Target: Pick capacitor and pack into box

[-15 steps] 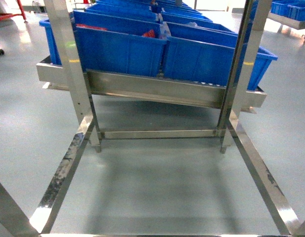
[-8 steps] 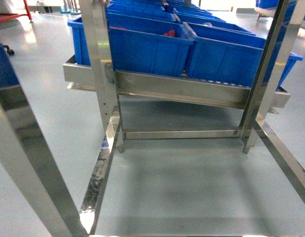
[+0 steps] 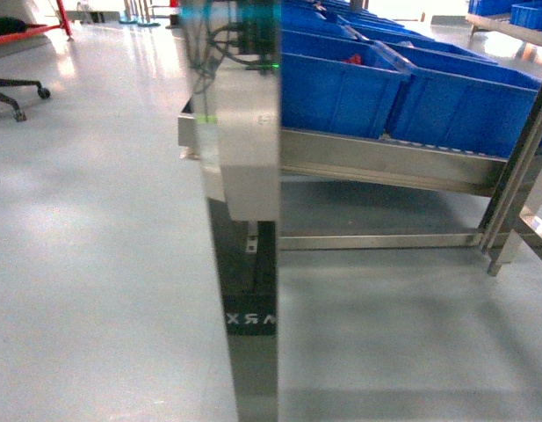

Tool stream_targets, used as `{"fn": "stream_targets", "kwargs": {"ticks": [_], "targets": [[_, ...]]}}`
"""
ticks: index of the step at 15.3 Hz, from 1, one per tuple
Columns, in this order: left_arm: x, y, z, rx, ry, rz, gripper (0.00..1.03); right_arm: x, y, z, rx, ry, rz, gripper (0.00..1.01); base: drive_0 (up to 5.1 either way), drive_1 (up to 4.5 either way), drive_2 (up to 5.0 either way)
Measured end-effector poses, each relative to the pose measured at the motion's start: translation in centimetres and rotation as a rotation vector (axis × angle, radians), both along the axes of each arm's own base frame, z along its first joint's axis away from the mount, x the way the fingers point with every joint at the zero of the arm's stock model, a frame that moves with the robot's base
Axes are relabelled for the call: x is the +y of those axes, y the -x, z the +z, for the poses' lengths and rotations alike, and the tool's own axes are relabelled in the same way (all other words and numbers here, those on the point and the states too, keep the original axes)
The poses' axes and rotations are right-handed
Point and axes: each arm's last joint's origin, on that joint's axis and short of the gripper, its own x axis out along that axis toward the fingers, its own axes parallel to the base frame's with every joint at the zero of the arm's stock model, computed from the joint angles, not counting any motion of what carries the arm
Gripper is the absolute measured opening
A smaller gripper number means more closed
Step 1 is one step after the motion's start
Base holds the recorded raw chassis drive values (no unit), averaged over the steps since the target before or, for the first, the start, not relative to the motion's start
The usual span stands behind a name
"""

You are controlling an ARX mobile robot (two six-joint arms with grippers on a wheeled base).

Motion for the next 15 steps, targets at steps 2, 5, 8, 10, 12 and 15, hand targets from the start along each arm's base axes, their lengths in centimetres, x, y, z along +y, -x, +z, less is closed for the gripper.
{"fn": "stream_targets", "kwargs": {"ticks": [2,5,8,10,12,15], "targets": [[0.00,0.00,-0.01,0.001,0.000,0.001,0.44,0.00,0.00,0.02,-0.002,0.000,0.001,0.98,-5.0,2.48,2.5],[0.00,0.00,0.00,0.000,0.000,0.000,0.44,0.00,0.00,-0.01,0.001,0.000,0.000,0.98,-4.9,2.51,2.5],[0.00,0.00,0.03,-0.003,0.000,0.000,0.44,0.00,0.00,0.05,-0.005,0.000,0.000,0.98,-4.9,2.47,2.5],[0.00,0.00,0.01,-0.001,0.000,0.000,0.44,0.00,0.00,0.02,-0.002,0.000,0.000,0.98,-5.0,2.41,2.4],[0.00,0.00,0.00,0.000,0.000,0.001,0.44,0.00,0.00,0.00,0.000,0.000,0.001,0.98,-4.9,2.46,2.5],[0.01,0.00,0.01,-0.001,0.000,0.001,0.44,0.00,0.00,0.04,-0.004,0.000,0.000,0.98,-4.9,2.52,2.5]]}}
